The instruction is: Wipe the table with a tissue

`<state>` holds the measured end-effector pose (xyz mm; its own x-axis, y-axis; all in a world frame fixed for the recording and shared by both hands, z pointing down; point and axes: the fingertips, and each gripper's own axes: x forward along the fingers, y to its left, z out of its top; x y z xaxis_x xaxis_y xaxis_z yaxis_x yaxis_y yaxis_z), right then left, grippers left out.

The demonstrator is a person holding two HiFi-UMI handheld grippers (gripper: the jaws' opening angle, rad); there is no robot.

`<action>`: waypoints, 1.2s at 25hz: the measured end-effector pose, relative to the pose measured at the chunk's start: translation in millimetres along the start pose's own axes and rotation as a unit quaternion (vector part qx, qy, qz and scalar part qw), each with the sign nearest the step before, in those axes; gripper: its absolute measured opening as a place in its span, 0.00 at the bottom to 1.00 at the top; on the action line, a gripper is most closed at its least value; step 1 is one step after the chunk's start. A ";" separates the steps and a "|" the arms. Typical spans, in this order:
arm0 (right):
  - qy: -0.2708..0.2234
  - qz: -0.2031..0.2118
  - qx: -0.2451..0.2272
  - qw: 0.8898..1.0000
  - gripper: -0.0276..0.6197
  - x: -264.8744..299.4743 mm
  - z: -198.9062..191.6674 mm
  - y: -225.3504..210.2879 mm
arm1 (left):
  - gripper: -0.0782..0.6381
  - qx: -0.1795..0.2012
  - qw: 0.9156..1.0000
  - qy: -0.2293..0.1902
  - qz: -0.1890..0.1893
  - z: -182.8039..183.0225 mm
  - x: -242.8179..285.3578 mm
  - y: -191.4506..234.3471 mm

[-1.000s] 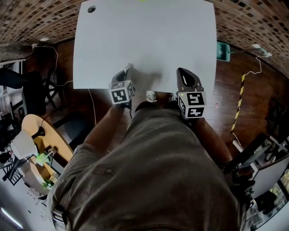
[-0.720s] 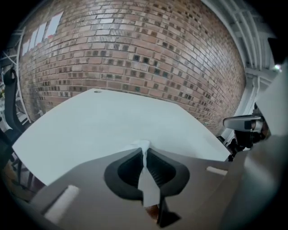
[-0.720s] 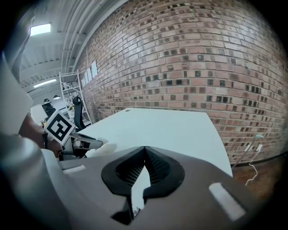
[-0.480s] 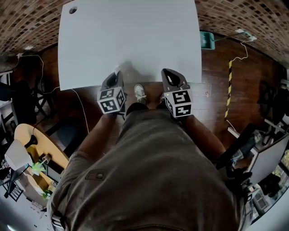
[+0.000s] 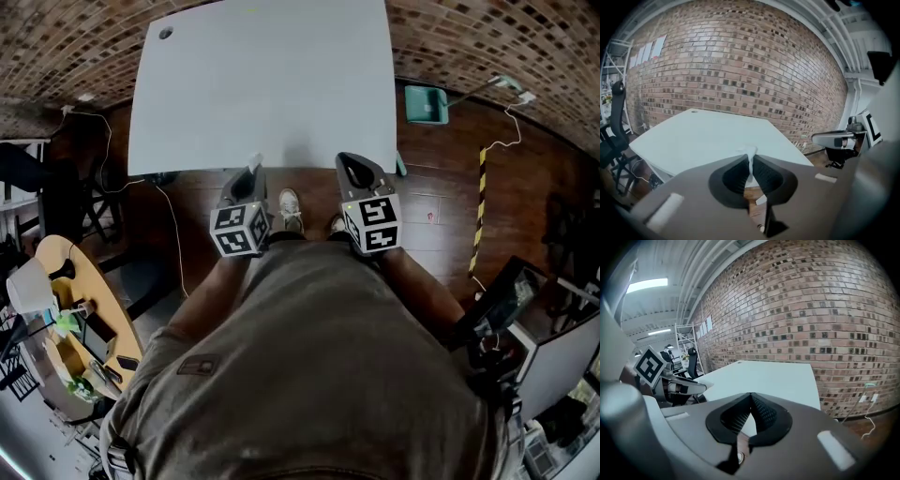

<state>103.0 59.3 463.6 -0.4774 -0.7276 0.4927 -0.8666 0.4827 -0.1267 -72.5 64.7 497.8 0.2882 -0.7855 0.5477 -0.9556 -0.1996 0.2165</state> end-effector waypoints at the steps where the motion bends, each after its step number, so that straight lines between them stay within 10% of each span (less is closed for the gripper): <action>1: -0.003 0.003 0.001 1.000 0.06 -8.0 -3.0 -3.2 | 0.14 0.001 1.000 -0.003 0.001 -1.8 -4.3 -8.7; 30: -0.033 0.029 -0.037 0.998 0.06 -63.0 -6.8 -1.4 | 0.14 -0.009 0.999 -0.042 0.008 -15.1 -47.5 -62.9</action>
<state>135.3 107.7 438.7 -0.5364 -0.7268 0.4289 -0.8256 0.5572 -0.0883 -25.2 123.4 470.4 0.2655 -0.8347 0.4825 -0.9589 -0.1766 0.2221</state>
